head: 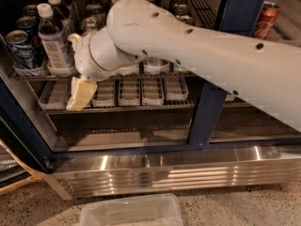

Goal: Pick blue plastic bottle from top shelf of fridge

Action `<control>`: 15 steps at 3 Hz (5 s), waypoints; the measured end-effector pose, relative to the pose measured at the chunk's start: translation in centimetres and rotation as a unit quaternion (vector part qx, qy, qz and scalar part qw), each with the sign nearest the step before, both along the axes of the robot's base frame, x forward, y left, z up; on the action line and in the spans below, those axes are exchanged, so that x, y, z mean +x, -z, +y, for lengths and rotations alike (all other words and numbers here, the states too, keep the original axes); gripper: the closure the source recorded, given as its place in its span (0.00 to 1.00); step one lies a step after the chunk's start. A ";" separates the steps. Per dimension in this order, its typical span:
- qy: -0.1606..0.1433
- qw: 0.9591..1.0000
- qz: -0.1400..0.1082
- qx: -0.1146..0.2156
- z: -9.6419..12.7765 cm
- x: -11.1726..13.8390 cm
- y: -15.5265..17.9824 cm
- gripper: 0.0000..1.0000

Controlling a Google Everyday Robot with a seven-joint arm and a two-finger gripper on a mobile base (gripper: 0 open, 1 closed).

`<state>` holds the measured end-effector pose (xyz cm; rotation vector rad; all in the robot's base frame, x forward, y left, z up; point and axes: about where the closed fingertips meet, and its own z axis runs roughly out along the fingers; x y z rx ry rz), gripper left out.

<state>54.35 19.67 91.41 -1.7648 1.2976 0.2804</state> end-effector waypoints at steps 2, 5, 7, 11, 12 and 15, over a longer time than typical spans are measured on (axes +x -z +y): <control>0.013 0.996 -0.064 0.059 1.6 0.1 -5.1 0.00; 0.030 0.990 -0.083 0.106 3.1 0.9 -5.9 0.00; 0.040 0.975 -0.063 0.209 8.6 0.1 -4.4 0.00; 0.115 0.946 -0.166 0.252 6.5 4.3 -7.7 0.00; 0.115 0.946 -0.166 0.252 6.5 4.3 -7.8 0.00; 0.140 0.950 -0.165 0.224 5.2 5.3 -6.7 0.30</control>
Offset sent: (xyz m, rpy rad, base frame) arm 0.0094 0.0088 0.0758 0.2469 -0.2067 -0.1215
